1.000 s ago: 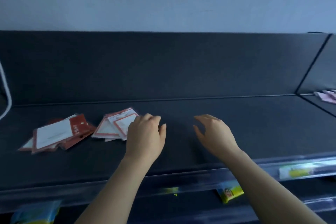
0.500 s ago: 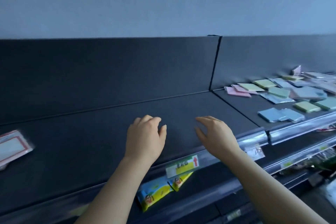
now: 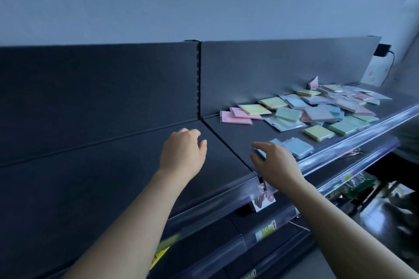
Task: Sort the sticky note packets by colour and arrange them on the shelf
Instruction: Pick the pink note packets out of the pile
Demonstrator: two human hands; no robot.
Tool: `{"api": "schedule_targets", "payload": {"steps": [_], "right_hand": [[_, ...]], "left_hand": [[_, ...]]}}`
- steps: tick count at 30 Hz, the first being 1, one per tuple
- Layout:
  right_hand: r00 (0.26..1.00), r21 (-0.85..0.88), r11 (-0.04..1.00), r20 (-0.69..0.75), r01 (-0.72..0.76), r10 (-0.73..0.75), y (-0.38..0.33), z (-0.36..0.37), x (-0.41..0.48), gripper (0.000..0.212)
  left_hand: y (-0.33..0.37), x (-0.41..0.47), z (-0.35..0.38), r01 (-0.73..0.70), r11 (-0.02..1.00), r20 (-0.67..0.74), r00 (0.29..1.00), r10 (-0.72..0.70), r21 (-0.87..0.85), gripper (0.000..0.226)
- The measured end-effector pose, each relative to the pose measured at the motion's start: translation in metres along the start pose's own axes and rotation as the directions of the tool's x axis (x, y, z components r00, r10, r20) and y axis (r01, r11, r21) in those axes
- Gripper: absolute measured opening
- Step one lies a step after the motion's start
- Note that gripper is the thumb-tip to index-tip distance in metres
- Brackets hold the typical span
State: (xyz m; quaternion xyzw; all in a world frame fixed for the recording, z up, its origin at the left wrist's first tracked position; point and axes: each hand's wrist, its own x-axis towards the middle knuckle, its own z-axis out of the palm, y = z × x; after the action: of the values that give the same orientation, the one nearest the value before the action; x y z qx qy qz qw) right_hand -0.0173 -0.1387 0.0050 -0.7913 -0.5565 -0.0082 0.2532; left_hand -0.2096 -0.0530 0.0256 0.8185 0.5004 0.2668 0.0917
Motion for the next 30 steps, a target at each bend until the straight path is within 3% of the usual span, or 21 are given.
{"api": "schedule_targets", "payload": {"steps": [3,9,14,23,30], "right_hand": [[1.0,-0.001,1.0,0.002,-0.025,0.025,0.019,-0.003,0.03,0.037],[0.997,-0.072,0.996,0.052,-0.049,0.053,0.045,0.0,0.089,0.028],[0.998,0.015,1.0,0.067,0.0,-0.001,0.065,0.011,0.139,0.028],[0.922,-0.031,0.986,0.362,0.161,-0.139,0.101,0.037,0.229,0.038],[0.862,-0.029,0.954,0.437,0.3,-0.258,0.131,0.047,0.252,0.059]], "left_hand": [[0.012,0.034,0.016,0.011,1.0,0.03,0.999,-0.011,0.009,0.03],[0.023,0.097,0.049,0.058,0.998,0.112,0.992,-0.056,-0.016,0.03],[0.028,0.138,0.079,0.128,0.992,0.214,0.968,-0.13,0.023,0.032],[0.049,0.196,0.135,0.198,0.974,0.241,0.945,-0.219,0.109,0.033],[0.076,0.22,0.157,0.461,0.887,0.185,0.871,-0.455,0.011,0.04]]}}
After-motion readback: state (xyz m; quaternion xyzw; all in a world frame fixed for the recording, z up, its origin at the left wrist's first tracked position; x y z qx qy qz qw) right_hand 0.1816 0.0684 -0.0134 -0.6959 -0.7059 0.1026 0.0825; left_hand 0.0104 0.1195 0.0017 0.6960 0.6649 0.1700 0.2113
